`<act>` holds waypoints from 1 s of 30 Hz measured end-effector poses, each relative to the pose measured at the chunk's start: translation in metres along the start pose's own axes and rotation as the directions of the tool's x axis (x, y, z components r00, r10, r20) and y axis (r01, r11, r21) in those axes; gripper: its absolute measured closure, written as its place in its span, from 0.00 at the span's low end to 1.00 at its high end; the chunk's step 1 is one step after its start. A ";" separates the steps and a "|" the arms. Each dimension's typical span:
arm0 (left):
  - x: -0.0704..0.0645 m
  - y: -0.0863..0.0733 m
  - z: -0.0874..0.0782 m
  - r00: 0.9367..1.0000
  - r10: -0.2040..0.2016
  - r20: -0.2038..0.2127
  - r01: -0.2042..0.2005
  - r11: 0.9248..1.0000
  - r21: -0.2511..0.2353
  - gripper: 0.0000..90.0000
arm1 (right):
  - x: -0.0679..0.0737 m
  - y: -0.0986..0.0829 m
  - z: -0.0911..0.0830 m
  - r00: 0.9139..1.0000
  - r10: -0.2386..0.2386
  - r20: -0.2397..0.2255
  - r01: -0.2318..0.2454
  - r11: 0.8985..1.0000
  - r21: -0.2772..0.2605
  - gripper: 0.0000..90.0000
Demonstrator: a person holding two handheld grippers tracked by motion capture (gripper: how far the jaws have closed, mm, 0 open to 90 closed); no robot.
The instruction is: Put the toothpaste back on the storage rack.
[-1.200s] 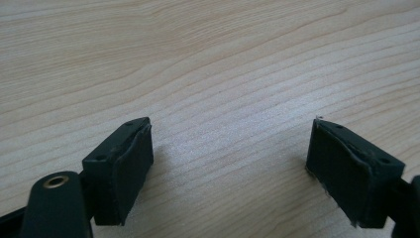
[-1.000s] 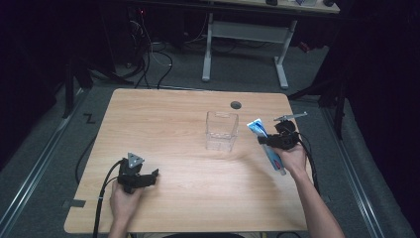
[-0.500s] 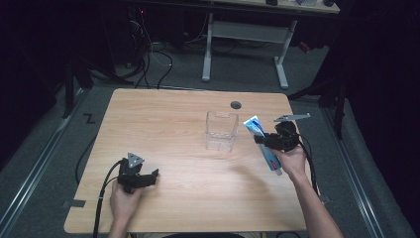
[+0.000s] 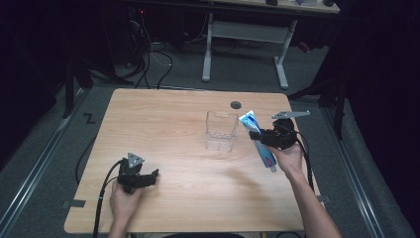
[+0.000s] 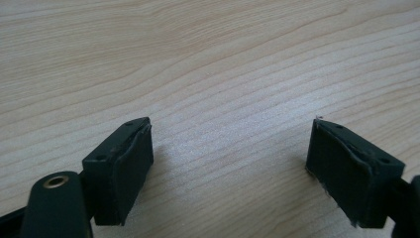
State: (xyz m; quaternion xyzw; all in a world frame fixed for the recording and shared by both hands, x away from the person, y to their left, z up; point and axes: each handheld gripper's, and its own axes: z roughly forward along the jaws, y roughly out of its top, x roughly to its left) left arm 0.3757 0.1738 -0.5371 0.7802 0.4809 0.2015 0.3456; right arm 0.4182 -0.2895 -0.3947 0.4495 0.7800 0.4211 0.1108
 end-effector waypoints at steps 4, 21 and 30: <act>0.000 0.000 0.000 1.000 0.000 0.000 0.000 1.000 0.000 0.21 | 0.004 0.006 0.001 1.000 -0.015 -0.002 0.015 1.000 -0.003 0.79; 0.000 0.000 0.000 1.000 0.000 0.000 0.000 1.000 0.000 0.21 | 0.015 0.027 0.007 0.999 -0.049 -0.016 0.049 0.999 -0.016 0.79; 0.000 0.000 0.000 1.000 0.000 0.000 0.000 1.000 0.000 0.21 | 0.020 0.036 0.011 0.998 -0.065 -0.016 0.064 0.998 -0.025 0.79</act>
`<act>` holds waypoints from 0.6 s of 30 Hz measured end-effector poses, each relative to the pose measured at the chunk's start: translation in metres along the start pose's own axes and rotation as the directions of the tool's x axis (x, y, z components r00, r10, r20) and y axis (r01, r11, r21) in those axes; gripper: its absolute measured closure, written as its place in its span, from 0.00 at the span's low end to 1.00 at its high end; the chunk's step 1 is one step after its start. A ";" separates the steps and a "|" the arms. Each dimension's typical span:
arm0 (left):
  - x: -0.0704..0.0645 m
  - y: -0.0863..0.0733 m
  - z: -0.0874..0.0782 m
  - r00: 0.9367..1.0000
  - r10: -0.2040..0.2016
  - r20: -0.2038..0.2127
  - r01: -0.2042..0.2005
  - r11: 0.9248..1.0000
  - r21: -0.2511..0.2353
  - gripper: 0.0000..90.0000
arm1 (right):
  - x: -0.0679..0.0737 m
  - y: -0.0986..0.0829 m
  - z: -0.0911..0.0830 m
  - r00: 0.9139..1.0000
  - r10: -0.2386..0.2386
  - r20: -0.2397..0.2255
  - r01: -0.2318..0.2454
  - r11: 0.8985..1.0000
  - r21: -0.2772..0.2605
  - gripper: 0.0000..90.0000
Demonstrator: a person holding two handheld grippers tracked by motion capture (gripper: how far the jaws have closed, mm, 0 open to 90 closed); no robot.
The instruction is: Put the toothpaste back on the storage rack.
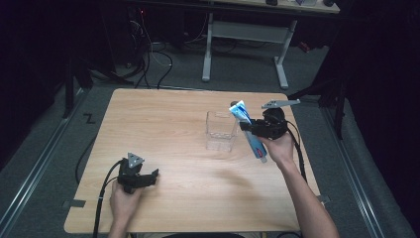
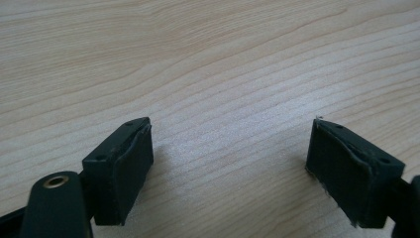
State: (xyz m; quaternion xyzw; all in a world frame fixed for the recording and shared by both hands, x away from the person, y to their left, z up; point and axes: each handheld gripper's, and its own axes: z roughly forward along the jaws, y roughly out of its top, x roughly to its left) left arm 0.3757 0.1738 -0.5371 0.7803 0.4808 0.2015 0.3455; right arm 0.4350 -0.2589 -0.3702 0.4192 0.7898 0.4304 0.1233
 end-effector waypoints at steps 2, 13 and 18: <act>0.000 0.000 0.000 1.000 0.000 0.000 0.000 1.000 0.000 0.21 | 0.001 0.002 0.000 1.000 -0.002 0.004 0.002 1.000 -0.003 0.79; 0.000 0.000 0.000 1.000 0.000 0.000 0.000 1.000 0.000 0.21 | 0.000 0.020 0.004 1.000 -0.003 0.017 0.004 0.999 -0.034 0.79; 0.000 0.000 0.000 1.000 0.000 0.001 0.000 1.000 0.000 0.21 | 0.000 0.030 0.008 1.000 -0.004 0.021 0.005 0.998 -0.055 0.79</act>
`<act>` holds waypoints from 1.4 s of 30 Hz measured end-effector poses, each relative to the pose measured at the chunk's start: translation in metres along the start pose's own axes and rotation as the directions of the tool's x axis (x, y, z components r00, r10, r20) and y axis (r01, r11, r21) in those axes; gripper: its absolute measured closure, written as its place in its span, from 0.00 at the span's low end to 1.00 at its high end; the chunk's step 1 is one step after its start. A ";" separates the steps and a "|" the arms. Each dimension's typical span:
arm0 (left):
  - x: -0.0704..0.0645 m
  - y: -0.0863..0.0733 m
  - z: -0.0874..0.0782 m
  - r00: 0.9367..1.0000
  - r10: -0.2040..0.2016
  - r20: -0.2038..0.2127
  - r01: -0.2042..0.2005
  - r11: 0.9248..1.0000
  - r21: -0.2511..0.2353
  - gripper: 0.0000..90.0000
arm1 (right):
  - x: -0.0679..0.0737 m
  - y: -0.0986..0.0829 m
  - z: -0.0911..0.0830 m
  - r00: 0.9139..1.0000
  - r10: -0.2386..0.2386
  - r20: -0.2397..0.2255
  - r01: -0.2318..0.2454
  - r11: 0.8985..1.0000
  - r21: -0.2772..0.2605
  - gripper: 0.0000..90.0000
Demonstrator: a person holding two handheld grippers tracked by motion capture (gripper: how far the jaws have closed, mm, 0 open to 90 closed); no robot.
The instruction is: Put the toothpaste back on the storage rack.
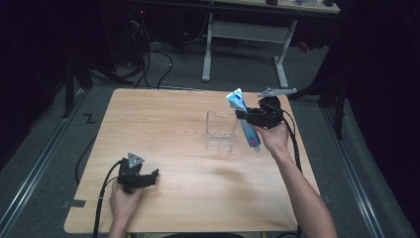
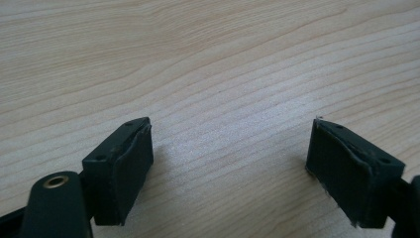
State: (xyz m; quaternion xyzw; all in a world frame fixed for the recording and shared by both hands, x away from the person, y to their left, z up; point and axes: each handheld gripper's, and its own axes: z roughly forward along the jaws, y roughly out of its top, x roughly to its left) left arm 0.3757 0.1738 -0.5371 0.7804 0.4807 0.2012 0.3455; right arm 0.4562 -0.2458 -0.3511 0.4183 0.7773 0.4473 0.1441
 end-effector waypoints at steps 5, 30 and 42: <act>0.000 0.000 0.000 1.000 0.000 0.000 0.000 1.000 0.000 0.21 | 0.002 0.008 0.005 1.000 -0.006 0.002 0.006 1.000 -0.014 0.79; 0.000 0.000 0.000 1.000 0.001 0.000 -0.001 1.000 0.001 0.21 | 0.008 0.034 0.032 1.000 0.002 0.018 -0.002 0.999 -0.036 0.79; 0.000 0.000 0.000 1.000 0.001 -0.001 -0.001 1.000 0.000 0.21 | -0.002 0.038 0.043 0.998 0.041 0.053 -0.039 0.998 -0.040 0.79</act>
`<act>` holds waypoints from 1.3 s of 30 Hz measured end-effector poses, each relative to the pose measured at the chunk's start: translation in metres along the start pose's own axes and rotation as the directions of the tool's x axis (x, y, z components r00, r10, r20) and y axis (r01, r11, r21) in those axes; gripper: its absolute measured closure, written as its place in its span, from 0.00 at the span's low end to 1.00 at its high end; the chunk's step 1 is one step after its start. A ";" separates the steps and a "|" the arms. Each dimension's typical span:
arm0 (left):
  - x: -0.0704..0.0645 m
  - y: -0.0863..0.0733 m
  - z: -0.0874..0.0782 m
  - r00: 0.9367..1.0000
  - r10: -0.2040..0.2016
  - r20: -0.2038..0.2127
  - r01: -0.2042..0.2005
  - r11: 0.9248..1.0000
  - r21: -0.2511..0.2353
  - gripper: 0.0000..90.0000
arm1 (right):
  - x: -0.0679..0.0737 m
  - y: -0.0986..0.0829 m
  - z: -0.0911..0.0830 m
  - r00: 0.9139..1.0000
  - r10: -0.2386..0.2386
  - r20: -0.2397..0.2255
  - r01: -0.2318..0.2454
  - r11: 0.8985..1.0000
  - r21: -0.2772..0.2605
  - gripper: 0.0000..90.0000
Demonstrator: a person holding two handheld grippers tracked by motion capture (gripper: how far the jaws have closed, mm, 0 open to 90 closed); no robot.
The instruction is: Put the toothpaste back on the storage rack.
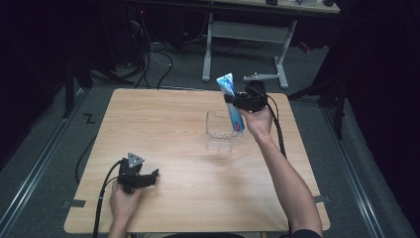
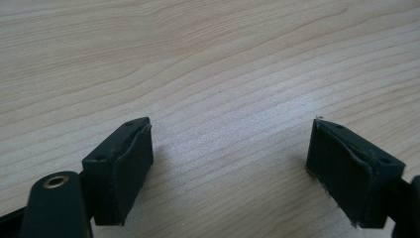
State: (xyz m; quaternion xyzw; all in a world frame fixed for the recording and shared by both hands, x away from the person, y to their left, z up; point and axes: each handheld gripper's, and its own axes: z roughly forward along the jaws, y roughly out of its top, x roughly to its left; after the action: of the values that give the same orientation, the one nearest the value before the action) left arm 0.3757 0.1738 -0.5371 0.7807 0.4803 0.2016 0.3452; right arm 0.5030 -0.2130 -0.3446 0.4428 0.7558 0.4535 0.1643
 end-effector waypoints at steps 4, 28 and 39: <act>0.000 0.000 0.000 1.000 0.000 0.000 0.000 1.000 0.000 0.21 | -0.001 0.002 0.005 1.000 -0.001 0.013 0.001 1.000 0.007 0.79; 0.000 0.000 0.000 1.000 0.000 0.000 0.000 1.000 0.001 0.21 | 0.004 -0.006 0.030 0.999 -0.031 0.031 0.029 0.998 0.054 0.79; 0.000 0.000 0.000 1.000 -0.001 0.000 0.001 1.000 0.000 0.21 | 0.003 -0.018 0.035 0.999 -0.027 0.041 0.024 0.996 0.083 0.79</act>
State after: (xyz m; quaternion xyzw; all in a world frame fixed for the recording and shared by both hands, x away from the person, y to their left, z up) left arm 0.3757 0.1738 -0.5371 0.7804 0.4807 0.2015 0.3455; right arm 0.5150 -0.1949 -0.3774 0.4489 0.7759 0.4104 0.1672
